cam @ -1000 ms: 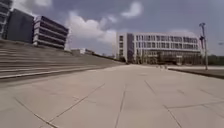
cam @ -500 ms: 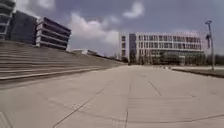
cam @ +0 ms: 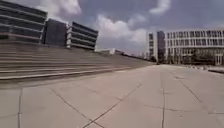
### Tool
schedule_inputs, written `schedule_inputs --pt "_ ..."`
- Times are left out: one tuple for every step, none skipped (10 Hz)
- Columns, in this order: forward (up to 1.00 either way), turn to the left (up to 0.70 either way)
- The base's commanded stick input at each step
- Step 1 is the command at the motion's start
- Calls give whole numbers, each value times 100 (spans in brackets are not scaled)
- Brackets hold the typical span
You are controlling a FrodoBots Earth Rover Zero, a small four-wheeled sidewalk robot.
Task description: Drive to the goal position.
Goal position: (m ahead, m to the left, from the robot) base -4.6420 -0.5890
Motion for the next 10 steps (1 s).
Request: schedule_inputs --pt "70 0" --pt "70 0" --pt "70 0" --pt "70 -31" --pt "70 -35" --pt "70 -35" --pt "70 -35" --pt "70 -35" --pt "70 -35" --pt "70 -35"
